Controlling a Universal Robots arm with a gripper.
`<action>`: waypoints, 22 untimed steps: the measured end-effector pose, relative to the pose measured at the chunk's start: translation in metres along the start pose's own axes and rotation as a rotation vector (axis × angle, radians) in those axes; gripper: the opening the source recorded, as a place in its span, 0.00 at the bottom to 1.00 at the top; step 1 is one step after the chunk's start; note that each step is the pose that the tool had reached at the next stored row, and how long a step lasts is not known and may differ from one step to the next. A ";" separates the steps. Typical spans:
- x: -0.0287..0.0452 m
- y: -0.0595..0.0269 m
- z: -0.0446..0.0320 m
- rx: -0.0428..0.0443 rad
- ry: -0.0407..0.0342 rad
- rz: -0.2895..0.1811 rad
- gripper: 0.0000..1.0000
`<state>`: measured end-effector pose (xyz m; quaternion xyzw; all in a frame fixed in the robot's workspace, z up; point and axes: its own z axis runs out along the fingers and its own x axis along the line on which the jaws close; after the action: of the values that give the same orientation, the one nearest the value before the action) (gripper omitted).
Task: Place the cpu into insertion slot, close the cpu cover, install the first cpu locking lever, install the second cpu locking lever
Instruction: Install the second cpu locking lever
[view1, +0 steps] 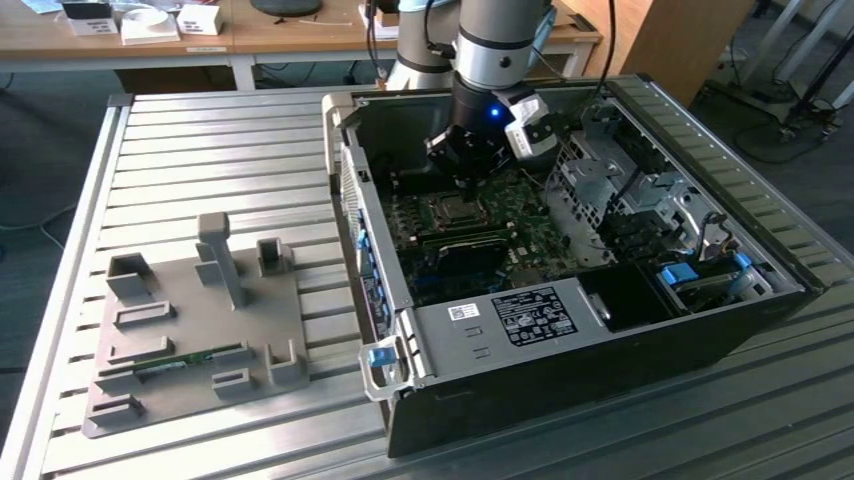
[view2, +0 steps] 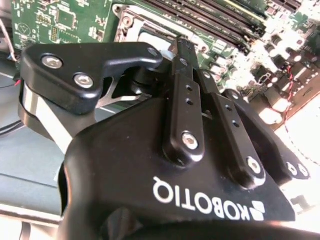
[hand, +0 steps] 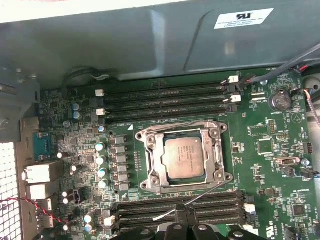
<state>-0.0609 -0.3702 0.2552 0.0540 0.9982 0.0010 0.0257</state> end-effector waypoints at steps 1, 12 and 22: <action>0.0008 -0.0001 0.0008 0.0005 -0.0001 0.000 0.11; 0.0041 -0.0004 0.0040 0.0019 -0.0009 0.000 0.11; 0.0109 -0.0012 0.0136 0.0016 -0.0067 0.000 0.11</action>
<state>-0.0712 -0.3702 0.2411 0.0540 0.9981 0.0000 0.0289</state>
